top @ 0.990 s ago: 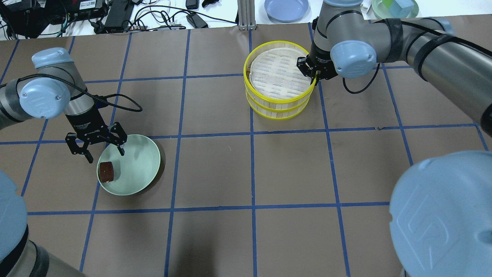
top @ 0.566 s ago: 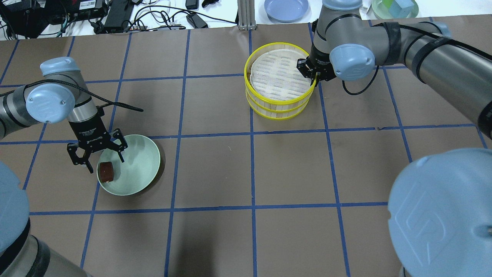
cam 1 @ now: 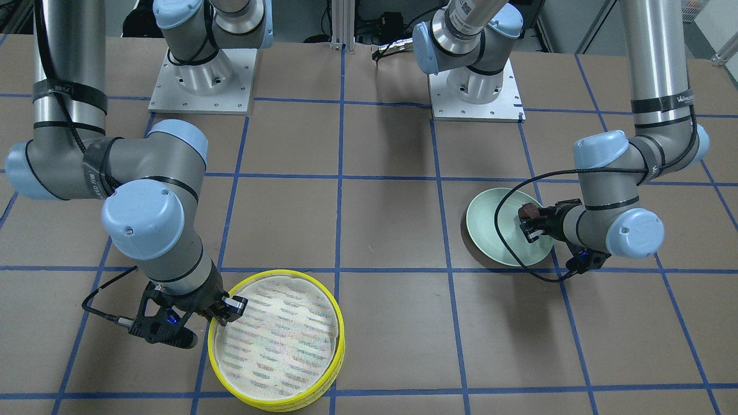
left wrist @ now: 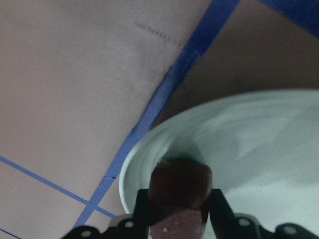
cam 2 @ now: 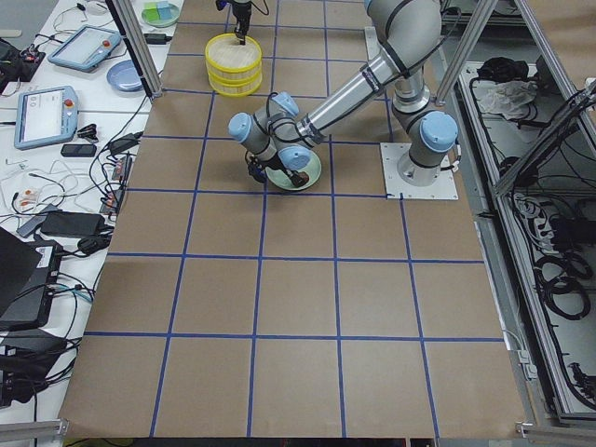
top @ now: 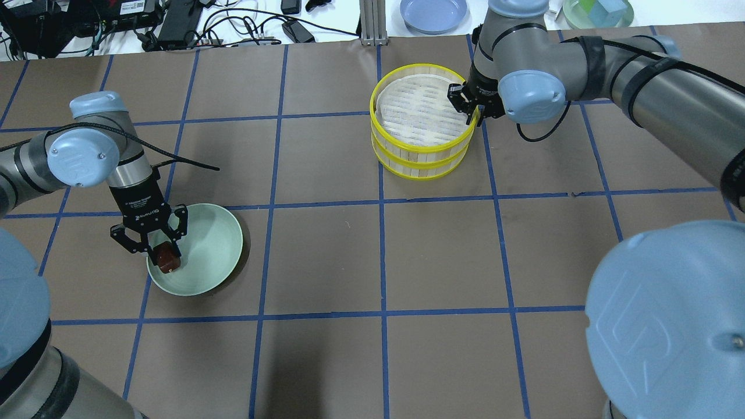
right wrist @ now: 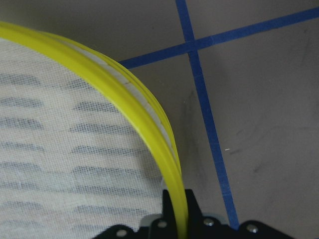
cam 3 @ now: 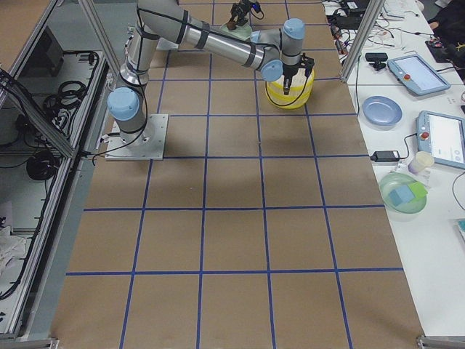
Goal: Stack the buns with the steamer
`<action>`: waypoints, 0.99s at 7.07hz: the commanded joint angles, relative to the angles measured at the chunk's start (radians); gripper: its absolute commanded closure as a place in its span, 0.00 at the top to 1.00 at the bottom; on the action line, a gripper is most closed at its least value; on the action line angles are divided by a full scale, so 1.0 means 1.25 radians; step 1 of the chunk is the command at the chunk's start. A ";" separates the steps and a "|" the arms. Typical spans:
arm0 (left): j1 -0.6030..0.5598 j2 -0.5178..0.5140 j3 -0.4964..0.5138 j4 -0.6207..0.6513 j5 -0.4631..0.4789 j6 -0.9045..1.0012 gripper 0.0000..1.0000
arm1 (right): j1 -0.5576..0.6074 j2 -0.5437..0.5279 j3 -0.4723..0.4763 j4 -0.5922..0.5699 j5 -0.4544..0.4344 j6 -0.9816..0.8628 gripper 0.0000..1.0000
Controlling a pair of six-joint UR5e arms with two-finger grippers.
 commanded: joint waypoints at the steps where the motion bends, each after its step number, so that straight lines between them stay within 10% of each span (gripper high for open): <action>1: 0.000 0.004 0.009 0.012 -0.010 -0.001 0.00 | 0.000 0.003 0.003 -0.007 0.002 0.002 0.55; 4: -0.044 0.048 0.127 -0.027 -0.207 -0.100 0.00 | -0.001 -0.031 0.002 0.003 -0.011 -0.009 0.94; 7: -0.143 0.082 0.224 0.032 -0.536 -0.350 0.00 | -0.006 -0.247 0.002 0.253 -0.003 -0.087 1.00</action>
